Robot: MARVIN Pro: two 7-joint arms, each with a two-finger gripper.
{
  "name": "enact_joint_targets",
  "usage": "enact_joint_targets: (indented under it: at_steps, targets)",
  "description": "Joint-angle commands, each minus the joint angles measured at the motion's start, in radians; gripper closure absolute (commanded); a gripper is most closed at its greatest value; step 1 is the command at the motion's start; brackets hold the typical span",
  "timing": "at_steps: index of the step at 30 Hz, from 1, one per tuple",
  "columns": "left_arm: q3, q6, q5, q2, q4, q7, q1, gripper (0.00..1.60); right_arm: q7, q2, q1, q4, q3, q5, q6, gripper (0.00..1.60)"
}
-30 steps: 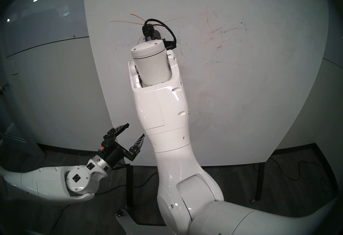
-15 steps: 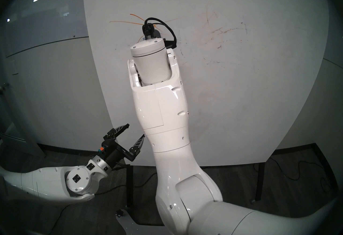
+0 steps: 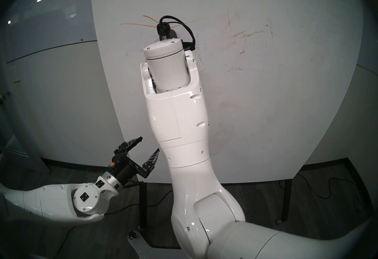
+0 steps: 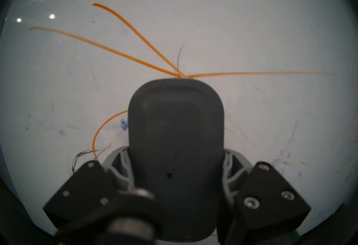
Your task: Erase all marks on the whiteboard with the eraser
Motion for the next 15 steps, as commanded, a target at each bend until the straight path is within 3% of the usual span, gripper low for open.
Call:
enact_joint_targets:
  at_steps: [1,7,15]
  targets:
    - [-0.008,-0.003,0.0,-0.001,-0.005,0.001,-0.009,0.0,-0.006,-0.006,0.113,-0.025,0.002,-0.009,-0.065,1.6]
    - [-0.009,-0.004,0.001,-0.001,-0.006,0.001,-0.01,0.0,-0.007,-0.006,0.156,0.009,0.018,-0.018,-0.106,1.6]
    - [-0.009,-0.004,0.0,-0.001,-0.007,0.001,-0.011,0.0,-0.002,-0.006,0.227,0.126,0.055,-0.022,-0.158,1.6]
